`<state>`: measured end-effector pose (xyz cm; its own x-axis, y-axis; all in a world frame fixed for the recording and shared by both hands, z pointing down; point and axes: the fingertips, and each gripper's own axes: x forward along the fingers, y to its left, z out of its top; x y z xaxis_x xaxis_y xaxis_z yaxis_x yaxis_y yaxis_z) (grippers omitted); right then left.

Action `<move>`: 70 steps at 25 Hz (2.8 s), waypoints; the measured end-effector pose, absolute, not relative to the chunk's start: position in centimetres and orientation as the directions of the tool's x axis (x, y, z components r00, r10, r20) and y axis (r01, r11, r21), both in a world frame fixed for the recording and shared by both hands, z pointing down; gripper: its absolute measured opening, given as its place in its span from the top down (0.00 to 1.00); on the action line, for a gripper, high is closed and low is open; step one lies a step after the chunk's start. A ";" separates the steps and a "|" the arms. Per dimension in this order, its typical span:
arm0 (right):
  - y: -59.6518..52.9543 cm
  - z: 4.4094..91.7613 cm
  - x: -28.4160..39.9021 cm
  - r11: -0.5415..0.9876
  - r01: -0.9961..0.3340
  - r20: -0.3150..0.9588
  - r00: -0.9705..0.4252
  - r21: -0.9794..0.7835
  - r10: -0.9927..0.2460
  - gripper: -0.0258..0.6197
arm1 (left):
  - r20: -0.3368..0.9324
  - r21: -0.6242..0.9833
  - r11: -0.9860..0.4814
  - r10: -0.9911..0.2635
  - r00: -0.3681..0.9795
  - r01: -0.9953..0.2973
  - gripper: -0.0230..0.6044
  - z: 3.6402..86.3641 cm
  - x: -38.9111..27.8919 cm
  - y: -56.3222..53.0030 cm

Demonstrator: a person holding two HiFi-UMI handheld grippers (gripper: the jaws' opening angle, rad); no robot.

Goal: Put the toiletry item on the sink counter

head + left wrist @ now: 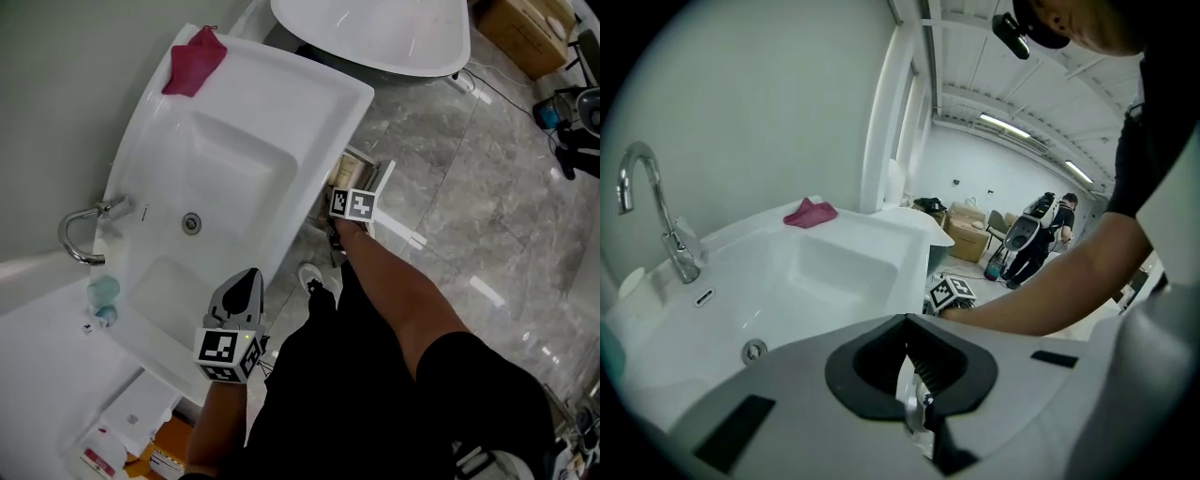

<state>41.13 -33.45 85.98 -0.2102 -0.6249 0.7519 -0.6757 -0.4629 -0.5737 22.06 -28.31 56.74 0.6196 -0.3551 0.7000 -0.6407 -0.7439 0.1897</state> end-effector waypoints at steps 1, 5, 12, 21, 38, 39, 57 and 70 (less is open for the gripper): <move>-33.5 86.4 41.2 -0.465 -0.673 0.752 -0.213 -0.576 -0.623 0.95 | 0.701 0.193 -0.736 -0.359 0.616 -0.649 0.96 56.8 22.1 -28.3; -34.0 87.9 41.0 -0.472 -0.660 0.760 -0.243 -0.585 -0.603 0.95 | 0.704 0.202 -0.722 -0.363 0.611 -0.661 0.96 57.0 22.2 -28.1; -34.4 87.7 39.1 -0.419 -0.685 0.760 -0.310 -0.595 -0.571 0.85 | 0.702 0.197 -0.713 -0.377 0.604 -0.673 0.96 56.8 21.1 -27.9; -32.4 83.5 39.6 -0.399 -0.684 0.734 -0.299 -0.611 -0.610 0.84 | 0.651 0.200 -0.735 -0.395 0.648 -0.648 0.96 54.6 20.8 -27.9; -24.8 65.0 37.6 -0.171 -0.777 0.569 -0.273 -0.606 -0.776 0.96 | 0.527 0.224 -0.820 -0.353 0.773 -0.527 0.96 49.3 20.1 -25.1; -24.1 63.4 37.0 -0.153 -0.779 0.553 -0.277 -0.608 -0.786 0.96 | 0.519 0.227 -0.821 -0.353 0.779 -0.523 0.96 49.0 19.9 -24.9; -17.2 45.7 27.8 0.244 -0.860 0.341 -0.417 -0.449 -0.843 0.95 | 0.408 0.208 -0.829 -0.409 0.817 -0.519 0.96 43.3 16.0 -21.0; -8.0 44.9 29.3 0.437 -0.841 0.344 -0.533 -0.320 -0.773 0.95 | 0.429 0.221 -0.737 -0.515 0.742 -0.639 0.96 43.4 18.9 -12.4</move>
<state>29.30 -8.05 44.86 -0.5329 -0.7731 0.3440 -0.8406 0.4372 -0.3198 18.87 -12.36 43.37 0.7422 -0.5149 0.4289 -0.6388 -0.7370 0.2208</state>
